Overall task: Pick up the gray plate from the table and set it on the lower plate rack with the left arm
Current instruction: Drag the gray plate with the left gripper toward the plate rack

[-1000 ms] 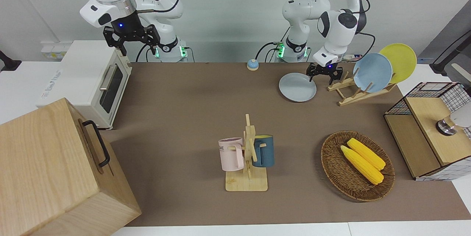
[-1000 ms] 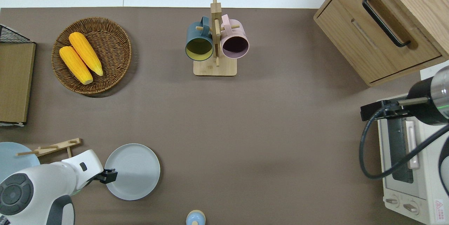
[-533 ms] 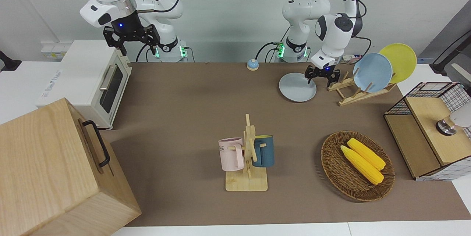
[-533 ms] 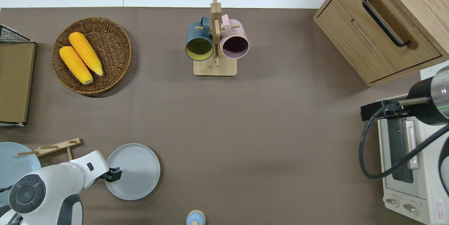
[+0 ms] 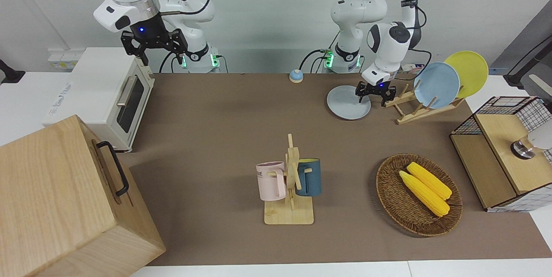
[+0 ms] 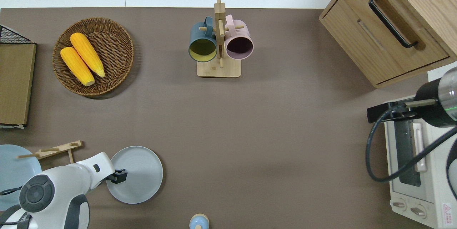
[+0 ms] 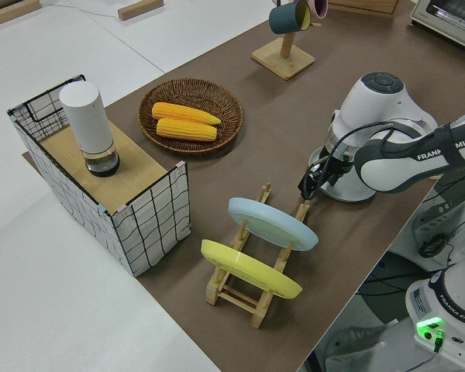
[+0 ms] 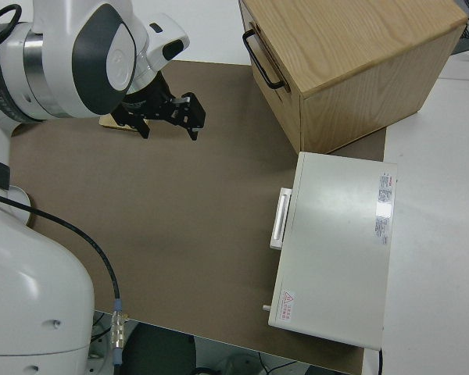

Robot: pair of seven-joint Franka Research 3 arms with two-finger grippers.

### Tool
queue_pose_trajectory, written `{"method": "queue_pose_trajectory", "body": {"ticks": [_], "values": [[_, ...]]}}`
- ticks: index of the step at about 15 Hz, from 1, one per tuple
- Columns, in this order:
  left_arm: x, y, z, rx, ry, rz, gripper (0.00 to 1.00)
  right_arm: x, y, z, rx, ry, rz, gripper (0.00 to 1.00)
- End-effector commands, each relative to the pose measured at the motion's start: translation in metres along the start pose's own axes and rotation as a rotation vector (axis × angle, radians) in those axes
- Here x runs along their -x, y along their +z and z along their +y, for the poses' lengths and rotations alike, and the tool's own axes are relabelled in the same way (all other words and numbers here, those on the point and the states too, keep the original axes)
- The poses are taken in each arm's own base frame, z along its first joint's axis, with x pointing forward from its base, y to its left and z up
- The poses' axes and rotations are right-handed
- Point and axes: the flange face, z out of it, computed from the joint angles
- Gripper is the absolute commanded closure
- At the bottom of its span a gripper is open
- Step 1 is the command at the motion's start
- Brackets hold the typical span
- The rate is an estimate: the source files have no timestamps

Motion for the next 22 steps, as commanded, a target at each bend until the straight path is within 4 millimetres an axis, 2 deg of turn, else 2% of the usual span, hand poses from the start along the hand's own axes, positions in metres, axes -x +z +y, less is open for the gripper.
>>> {"method": "queue_pose_trajectory", "body": {"ticks": [1,5,8,17,22], "values": [[0.008,0.006,0.006,-0.013,0.011,0.011,0.17,0.003,-0.003,0.000,-0.007,-0.001,-0.006,0.013],[0.008,0.009,0.006,-0.010,0.012,0.004,0.59,0.003,-0.003,-0.001,-0.006,0.000,-0.006,0.011],[0.006,0.008,0.012,-0.012,0.030,0.007,1.00,0.003,-0.003,-0.001,-0.006,0.000,-0.006,0.013],[0.007,0.001,0.013,-0.010,0.050,-0.012,1.00,0.003,-0.003,-0.001,-0.006,0.000,-0.006,0.011],[0.003,-0.018,0.011,-0.012,0.041,-0.019,1.00,0.003,-0.003,0.000,-0.007,0.001,-0.006,0.011]]}}
